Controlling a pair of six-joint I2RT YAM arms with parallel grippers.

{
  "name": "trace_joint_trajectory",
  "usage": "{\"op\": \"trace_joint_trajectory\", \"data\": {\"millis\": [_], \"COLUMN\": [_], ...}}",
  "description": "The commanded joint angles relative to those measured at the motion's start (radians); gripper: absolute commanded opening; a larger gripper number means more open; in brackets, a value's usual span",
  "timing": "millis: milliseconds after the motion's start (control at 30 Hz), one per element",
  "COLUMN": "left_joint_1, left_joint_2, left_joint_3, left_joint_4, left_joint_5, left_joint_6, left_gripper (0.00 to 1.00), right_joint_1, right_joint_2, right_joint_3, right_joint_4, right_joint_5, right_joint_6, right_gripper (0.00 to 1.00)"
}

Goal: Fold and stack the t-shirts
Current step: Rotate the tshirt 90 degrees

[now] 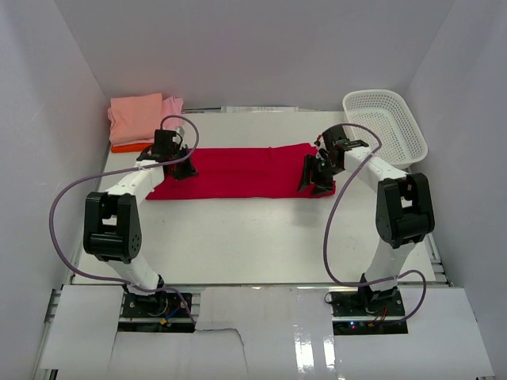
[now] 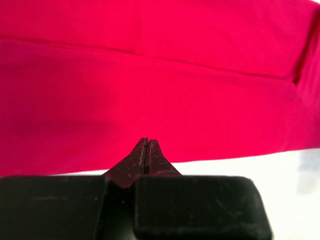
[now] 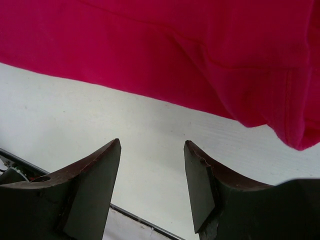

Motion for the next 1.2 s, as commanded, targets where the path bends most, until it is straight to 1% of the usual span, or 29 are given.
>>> {"op": "trace_joint_trajectory", "data": {"millis": [0, 200, 400, 467, 633, 867, 1033, 1167], "left_joint_1": [0.013, 0.03, 0.044, 0.055, 0.081, 0.092, 0.102, 0.102], "left_joint_2": [0.01, 0.082, 0.14, 0.149, 0.168, 0.175, 0.195, 0.197], "left_joint_3": [-0.017, -0.002, 0.014, 0.009, 0.001, -0.049, -0.078, -0.112], "left_joint_4": [0.064, 0.097, 0.105, 0.111, 0.107, 0.117, 0.125, 0.113], "left_joint_5": [-0.046, -0.098, -0.139, -0.154, -0.156, -0.161, -0.171, -0.138], "left_joint_6": [0.046, 0.079, 0.107, 0.113, 0.132, 0.156, 0.152, 0.126], "left_gripper": [0.0, 0.0, 0.0, 0.02, 0.03, 0.0, 0.0, 0.0], "right_joint_1": [-0.002, -0.001, -0.002, -0.002, -0.005, -0.014, -0.034, -0.051], "right_joint_2": [0.051, 0.117, 0.14, 0.151, 0.197, 0.3, 0.325, 0.352], "right_joint_3": [0.046, 0.08, 0.101, 0.12, 0.163, 0.244, 0.27, 0.316], "right_joint_4": [0.01, 0.015, 0.012, 0.007, -0.011, -0.039, -0.037, -0.04], "right_joint_5": [0.031, 0.053, 0.105, 0.123, 0.151, 0.183, 0.194, 0.186], "right_joint_6": [-0.011, -0.012, -0.008, -0.008, -0.009, -0.023, -0.037, -0.035], "right_gripper": [0.6, 0.6, 0.6, 0.6, 0.6, 0.6, 0.6, 0.6]}}
